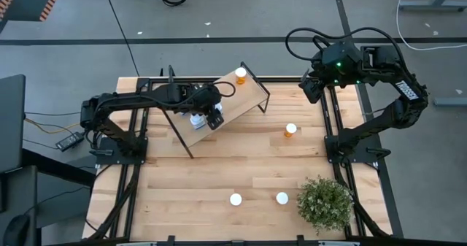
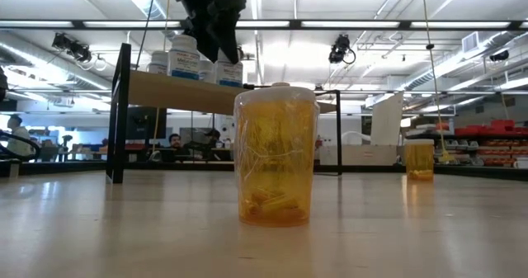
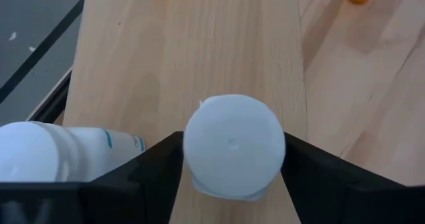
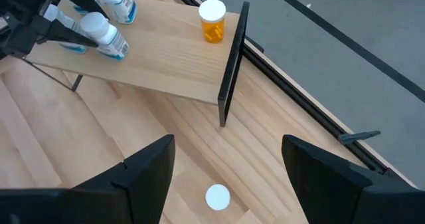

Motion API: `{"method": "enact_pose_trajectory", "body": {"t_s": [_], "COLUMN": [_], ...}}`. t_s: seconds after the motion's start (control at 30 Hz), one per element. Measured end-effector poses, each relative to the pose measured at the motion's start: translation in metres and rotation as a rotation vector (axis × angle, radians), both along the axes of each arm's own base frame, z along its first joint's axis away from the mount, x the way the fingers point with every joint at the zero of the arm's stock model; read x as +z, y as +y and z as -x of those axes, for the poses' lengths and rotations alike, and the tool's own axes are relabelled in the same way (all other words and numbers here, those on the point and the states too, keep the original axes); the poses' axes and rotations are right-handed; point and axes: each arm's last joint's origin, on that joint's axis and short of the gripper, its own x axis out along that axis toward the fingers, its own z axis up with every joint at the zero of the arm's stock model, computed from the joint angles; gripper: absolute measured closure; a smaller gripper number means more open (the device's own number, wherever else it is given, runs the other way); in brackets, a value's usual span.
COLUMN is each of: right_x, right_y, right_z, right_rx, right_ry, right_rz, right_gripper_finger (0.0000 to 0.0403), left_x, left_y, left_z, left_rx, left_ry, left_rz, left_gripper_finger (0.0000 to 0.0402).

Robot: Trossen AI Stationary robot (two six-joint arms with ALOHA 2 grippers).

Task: Pick and place medicine bottles onto shelf by color
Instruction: Adjust the white pill bottles on the shelf

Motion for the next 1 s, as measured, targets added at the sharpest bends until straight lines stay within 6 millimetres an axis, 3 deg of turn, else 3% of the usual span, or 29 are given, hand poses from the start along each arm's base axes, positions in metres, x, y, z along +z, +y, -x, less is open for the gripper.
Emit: {"method": "enact_pose_trajectory", "body": {"t_s": [0.2, 0.5, 0.73, 1.0], "right_x": [0.0, 0.0, 0.0, 0.0], "right_y": [0.0, 0.0, 0.0, 0.0], "right_z": [0.0, 0.0, 0.0, 0.0], "right_rx": [0.001, 0.015, 0.018, 0.028], "right_ry": [0.0, 0.006, 0.007, 0.012], "right_rz": [0.0, 0.005, 0.007, 0.012], "right_gripper_finger": [0.012, 0.012, 0.012, 0.012], "left_x": [0.003, 0.039, 0.034, 0.031], "left_y": [-0.001, -0.002, -0.007, -0.011], "left_z": [0.001, 0.011, 0.027, 0.025], "left_rx": [0.018, 0.021, 0.041, 0.027], "left_ry": [-0.021, -0.019, 0.149, 0.161], "left_rz": [0.007, -0.001, 0.041, 0.043], "left_gripper_finger": [0.012, 0.0114, 0.0147, 0.0194]}}
